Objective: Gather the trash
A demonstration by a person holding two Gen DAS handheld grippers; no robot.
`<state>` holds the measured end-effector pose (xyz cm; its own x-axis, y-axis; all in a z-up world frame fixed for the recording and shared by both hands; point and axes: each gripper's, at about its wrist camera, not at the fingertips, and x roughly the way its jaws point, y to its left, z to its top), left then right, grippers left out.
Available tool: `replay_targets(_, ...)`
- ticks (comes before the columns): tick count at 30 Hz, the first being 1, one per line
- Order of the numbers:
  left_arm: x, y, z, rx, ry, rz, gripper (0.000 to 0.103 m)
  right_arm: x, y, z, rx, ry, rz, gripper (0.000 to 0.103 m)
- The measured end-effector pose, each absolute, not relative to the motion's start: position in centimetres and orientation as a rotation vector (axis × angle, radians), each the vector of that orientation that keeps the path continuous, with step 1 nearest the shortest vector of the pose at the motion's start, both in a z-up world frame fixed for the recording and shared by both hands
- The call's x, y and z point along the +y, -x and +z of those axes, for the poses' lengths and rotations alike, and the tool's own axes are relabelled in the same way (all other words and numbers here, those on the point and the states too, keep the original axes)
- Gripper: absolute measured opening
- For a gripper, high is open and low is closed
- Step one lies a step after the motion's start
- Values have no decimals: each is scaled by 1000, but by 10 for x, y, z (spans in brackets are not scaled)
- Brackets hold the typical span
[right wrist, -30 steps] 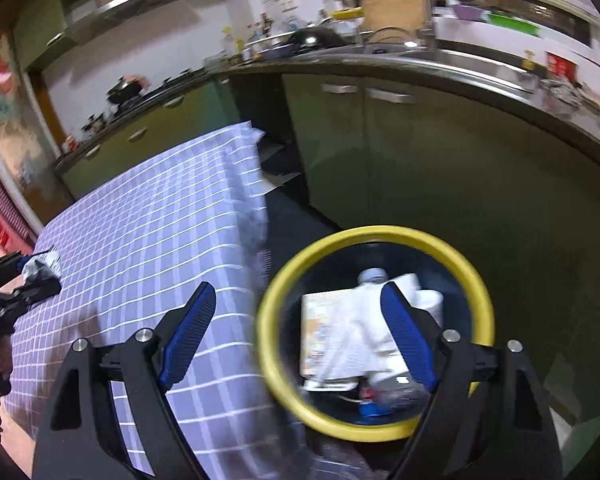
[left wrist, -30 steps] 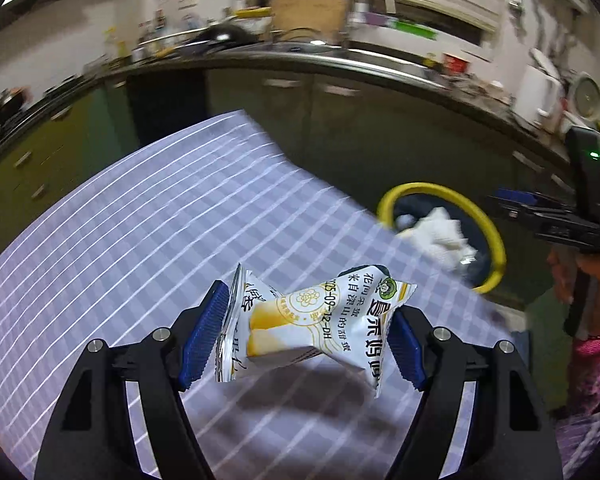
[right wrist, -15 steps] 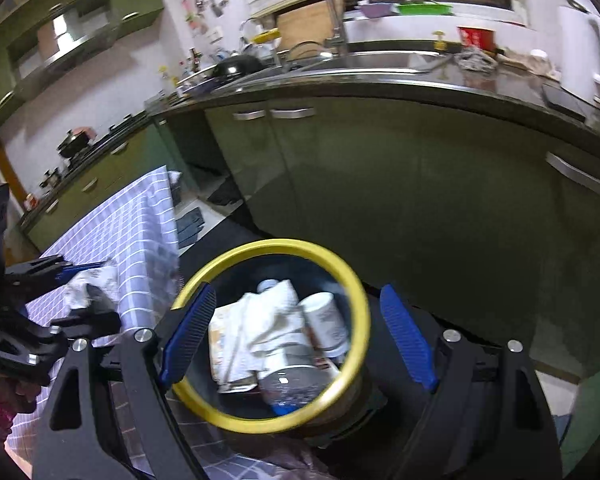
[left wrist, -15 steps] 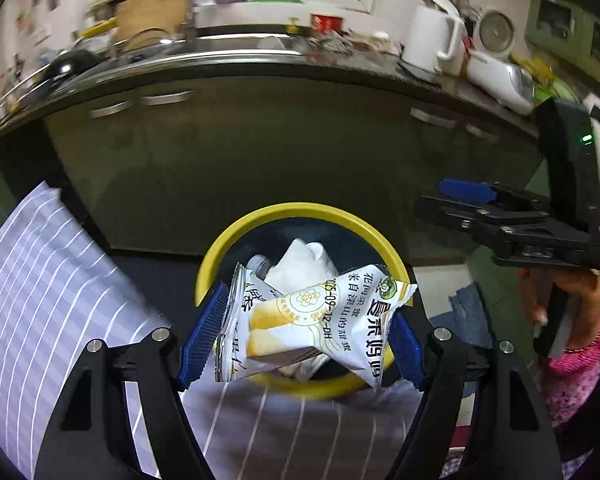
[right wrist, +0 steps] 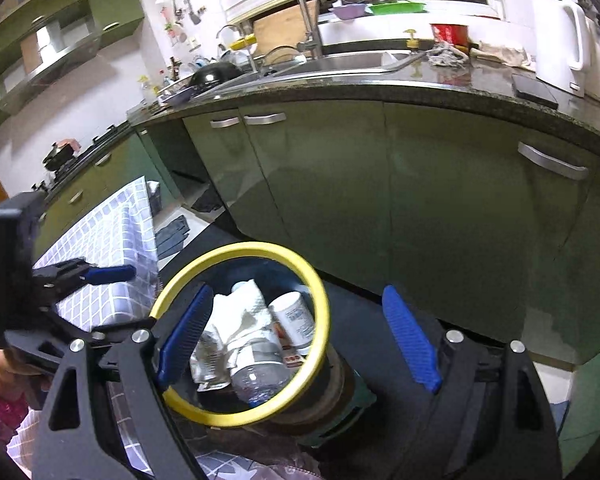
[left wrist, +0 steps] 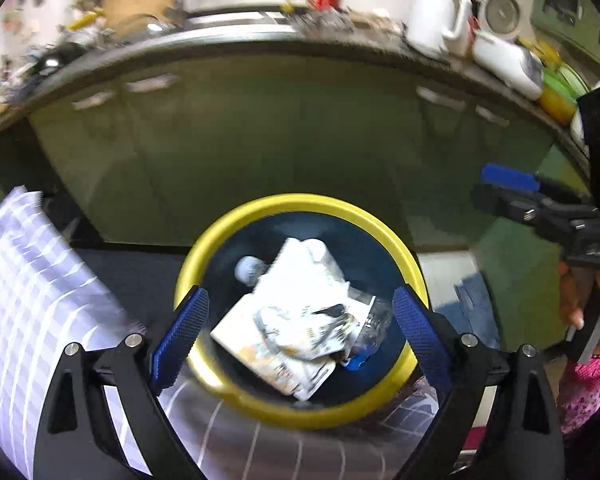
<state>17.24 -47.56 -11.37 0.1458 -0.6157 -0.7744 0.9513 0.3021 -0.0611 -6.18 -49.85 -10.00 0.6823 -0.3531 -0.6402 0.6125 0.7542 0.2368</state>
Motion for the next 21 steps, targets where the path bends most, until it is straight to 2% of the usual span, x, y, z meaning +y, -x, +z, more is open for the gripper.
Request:
replay_targets(4,-414,-163,-83,749,-369,-1081,93,-478,46,-99,627,-425,-483,84)
replay_targets(6,-373,-157,-68,702,-311,-979,98,-464,37,-97,633,-405,-428,84)
replay_targets(11,-283,-132,-47,639,-239,-724,98,-419,30,-83,621,-335,-305,84)
replay_targets(15,-208,-105,-34,597,-169,-534,98,-380,39,-66,592,-271,-227,91)
replay_targets(21,-132,-52,-12,492,-108,-362,98,-333,58,-41,524,-184,-190,93)
